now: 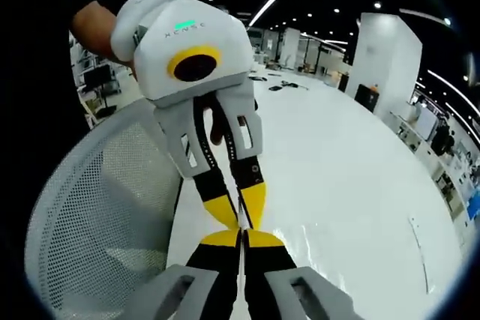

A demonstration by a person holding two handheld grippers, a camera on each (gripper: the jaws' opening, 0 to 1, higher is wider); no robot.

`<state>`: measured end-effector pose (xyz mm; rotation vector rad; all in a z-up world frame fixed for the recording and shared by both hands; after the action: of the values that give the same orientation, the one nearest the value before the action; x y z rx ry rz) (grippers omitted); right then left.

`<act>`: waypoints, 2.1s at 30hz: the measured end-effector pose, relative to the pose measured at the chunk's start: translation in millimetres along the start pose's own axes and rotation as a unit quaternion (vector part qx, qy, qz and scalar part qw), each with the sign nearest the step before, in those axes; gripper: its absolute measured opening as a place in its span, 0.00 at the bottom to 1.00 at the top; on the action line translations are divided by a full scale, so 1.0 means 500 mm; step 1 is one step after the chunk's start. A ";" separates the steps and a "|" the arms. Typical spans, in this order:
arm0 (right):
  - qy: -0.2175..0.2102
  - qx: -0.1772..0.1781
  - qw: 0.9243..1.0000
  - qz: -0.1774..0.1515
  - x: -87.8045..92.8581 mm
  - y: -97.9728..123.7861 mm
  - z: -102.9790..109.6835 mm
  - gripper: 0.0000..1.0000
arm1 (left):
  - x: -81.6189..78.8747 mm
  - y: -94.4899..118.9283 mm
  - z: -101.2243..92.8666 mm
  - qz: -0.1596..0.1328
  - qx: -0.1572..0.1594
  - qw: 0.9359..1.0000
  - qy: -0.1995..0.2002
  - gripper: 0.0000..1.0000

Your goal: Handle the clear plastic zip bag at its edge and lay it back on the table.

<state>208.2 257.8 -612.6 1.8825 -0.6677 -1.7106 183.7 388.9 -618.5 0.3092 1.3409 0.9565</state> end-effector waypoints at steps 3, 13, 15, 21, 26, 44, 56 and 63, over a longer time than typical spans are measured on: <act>-0.008 0.004 1.000 0.006 0.005 -0.001 -0.004 0.00 | 0.005 0.006 0.001 0.009 -0.001 1.000 -0.016 0.01; 0.011 -0.007 1.000 -0.001 -0.006 -0.005 0.007 0.01 | 0.012 0.007 -0.002 0.009 0.009 1.000 -0.009 0.00; 0.015 -0.010 1.000 -0.016 -0.011 -0.005 0.010 0.05 | 0.014 0.005 -0.004 0.006 0.011 1.000 0.001 0.00; 0.010 -0.014 1.000 0.003 -0.005 -0.012 0.013 0.00 | 0.007 0.005 -0.007 -0.009 0.013 1.000 0.014 0.00; -0.020 -0.019 1.000 0.014 0.004 -0.010 0.013 0.00 | 0.012 0.000 -0.012 -0.011 0.020 0.999 0.026 0.00; -0.028 -0.019 0.998 0.053 0.013 -0.021 0.015 0.00 | 0.000 0.001 -0.022 -0.016 0.027 0.999 -0.014 0.00; -0.037 -0.032 0.996 0.073 0.044 -0.012 0.026 0.00 | 0.016 -0.006 -0.033 -0.012 0.054 0.998 -0.006 0.00; -0.037 -0.024 0.996 0.084 0.045 -0.004 0.029 0.00 | 0.022 -0.010 -0.028 0.006 0.029 0.999 -0.025 0.00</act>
<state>195.6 244.0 -631.9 1.6874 -0.7839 -1.6803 172.2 389.5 -632.7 0.3831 1.3228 0.9159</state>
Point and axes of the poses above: the point that each gripper's makers call its tool centre point, and the gripper's own axes: y roughly backward along the fingers, z roughly to its left, x roughly out of its underside, the point moved 10 cm from there along y, roughly backward along the fingers
